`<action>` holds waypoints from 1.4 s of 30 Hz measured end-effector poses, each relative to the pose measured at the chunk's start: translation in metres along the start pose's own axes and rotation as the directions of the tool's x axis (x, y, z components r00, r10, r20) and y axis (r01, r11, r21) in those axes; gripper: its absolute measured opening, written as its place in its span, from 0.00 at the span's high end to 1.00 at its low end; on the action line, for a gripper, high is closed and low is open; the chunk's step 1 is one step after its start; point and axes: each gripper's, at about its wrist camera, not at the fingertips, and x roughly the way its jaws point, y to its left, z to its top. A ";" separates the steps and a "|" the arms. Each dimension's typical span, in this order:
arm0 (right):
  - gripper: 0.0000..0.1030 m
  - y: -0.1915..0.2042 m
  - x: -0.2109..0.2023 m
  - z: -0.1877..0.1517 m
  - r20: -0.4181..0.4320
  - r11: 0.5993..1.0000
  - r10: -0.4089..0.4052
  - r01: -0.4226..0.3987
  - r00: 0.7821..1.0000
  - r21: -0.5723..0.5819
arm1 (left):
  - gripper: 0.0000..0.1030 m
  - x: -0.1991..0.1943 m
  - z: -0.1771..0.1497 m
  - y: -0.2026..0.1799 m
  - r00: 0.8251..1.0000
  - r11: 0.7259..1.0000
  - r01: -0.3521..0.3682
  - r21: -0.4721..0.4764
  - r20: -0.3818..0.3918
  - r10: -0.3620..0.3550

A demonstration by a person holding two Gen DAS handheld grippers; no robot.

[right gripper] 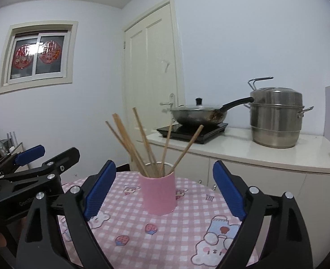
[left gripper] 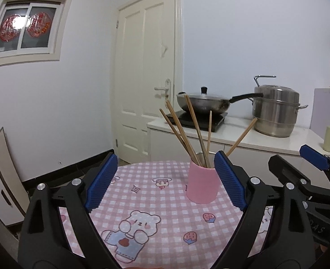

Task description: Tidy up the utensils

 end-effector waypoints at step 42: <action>0.09 0.040 -0.057 0.008 0.057 0.996 -0.018 0.023 0.998 -0.086 | 0.15 -0.072 0.003 0.018 0.993 0.998 -0.055 -0.021 0.103 0.057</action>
